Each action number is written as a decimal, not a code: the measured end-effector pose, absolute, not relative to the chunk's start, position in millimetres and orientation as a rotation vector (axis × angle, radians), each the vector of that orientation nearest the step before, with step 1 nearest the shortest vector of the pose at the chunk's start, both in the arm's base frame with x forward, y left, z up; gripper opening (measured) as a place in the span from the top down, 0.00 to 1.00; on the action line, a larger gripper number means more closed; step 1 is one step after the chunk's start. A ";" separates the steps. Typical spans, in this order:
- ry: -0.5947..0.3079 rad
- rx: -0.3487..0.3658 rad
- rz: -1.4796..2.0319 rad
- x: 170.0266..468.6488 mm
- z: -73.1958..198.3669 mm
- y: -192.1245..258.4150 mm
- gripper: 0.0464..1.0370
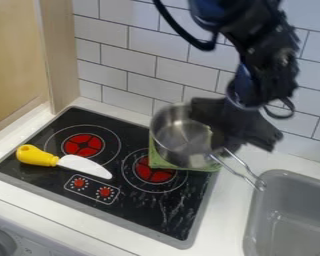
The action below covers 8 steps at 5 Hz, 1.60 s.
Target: Déplacer l objet argenté à coté gauche du bruleur
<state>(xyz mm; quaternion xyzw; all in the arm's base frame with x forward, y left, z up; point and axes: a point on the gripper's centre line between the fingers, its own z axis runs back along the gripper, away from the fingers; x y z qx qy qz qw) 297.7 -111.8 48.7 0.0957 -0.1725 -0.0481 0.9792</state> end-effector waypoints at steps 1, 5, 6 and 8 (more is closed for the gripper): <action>-0.331 0.191 -0.134 296.9 40.5 -122.8 0.98; -0.263 0.174 -0.251 298.4 11.7 -152.8 0.98; -0.245 0.182 -0.269 296.7 9.2 -152.6 0.96; -0.221 0.194 -0.267 293.9 9.2 -150.2 0.54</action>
